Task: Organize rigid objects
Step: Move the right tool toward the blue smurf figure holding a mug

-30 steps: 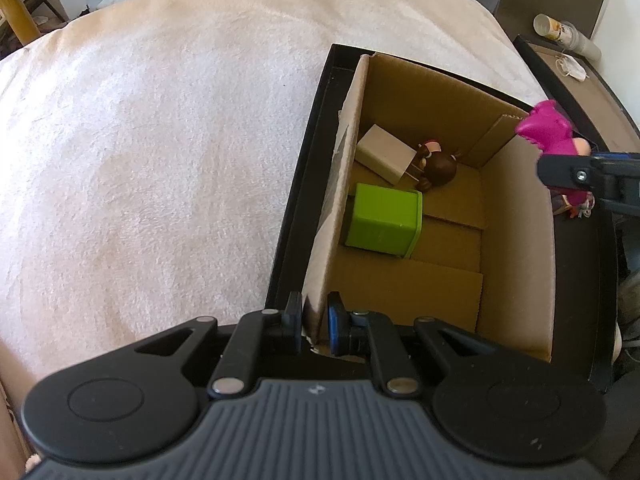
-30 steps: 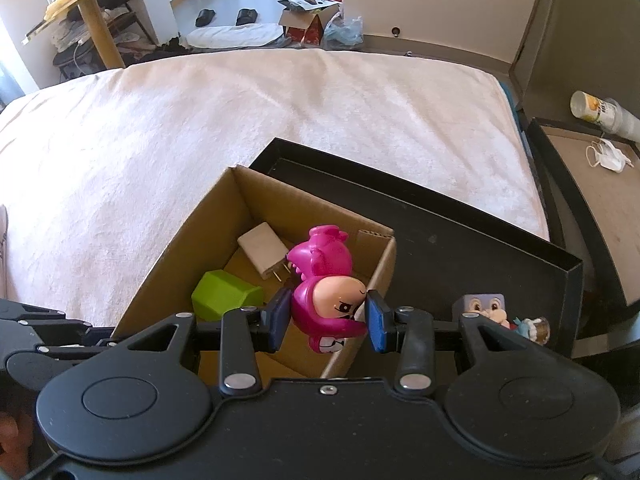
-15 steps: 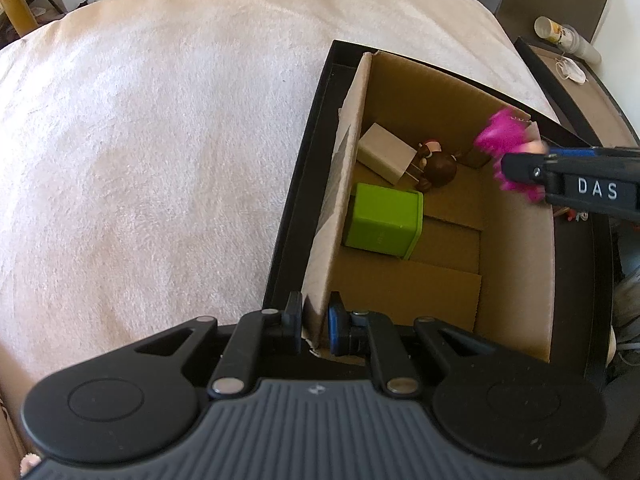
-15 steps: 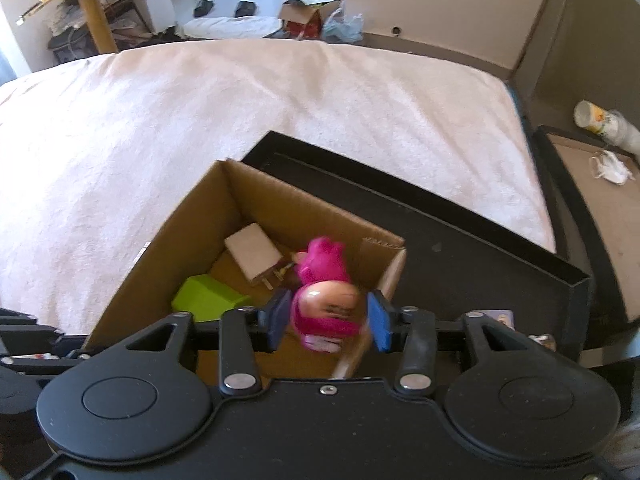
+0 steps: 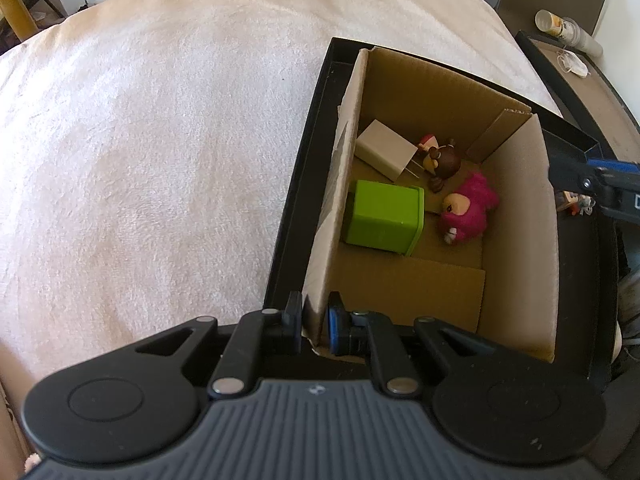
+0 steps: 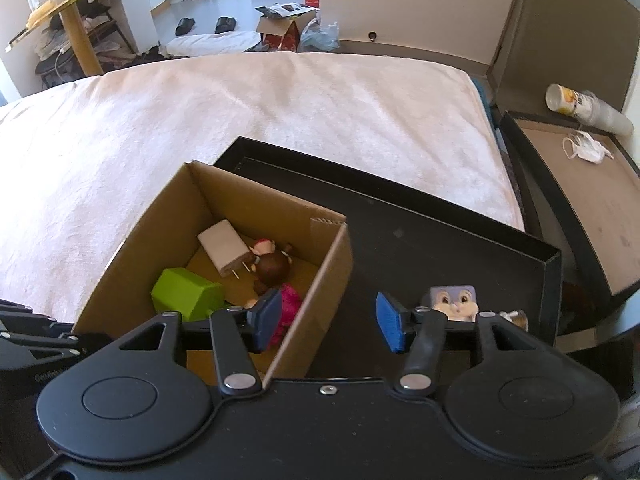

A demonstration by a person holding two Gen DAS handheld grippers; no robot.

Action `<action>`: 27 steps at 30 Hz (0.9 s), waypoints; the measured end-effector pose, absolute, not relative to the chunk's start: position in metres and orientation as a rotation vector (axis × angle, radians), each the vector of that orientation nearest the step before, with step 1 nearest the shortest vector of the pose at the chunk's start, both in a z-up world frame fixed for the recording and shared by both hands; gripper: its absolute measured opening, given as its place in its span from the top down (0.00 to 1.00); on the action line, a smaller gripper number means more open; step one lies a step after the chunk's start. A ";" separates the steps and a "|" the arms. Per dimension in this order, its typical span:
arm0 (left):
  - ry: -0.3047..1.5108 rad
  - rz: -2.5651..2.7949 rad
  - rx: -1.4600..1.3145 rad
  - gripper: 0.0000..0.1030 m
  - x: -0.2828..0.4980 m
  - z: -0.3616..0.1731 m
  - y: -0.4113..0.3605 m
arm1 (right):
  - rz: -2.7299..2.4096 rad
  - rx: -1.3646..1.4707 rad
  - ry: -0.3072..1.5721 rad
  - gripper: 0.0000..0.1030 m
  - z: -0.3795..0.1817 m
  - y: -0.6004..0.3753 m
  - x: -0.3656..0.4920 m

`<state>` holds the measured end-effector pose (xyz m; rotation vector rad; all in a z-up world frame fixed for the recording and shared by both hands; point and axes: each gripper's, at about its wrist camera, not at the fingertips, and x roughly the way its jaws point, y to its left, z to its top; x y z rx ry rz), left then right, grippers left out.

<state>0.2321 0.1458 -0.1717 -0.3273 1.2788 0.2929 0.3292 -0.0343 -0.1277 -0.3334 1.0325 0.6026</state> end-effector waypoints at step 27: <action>1.304 0.334 -0.267 0.89 0.238 -0.173 0.137 | 0.535 -0.252 1.057 0.43 -0.142 -0.107 0.347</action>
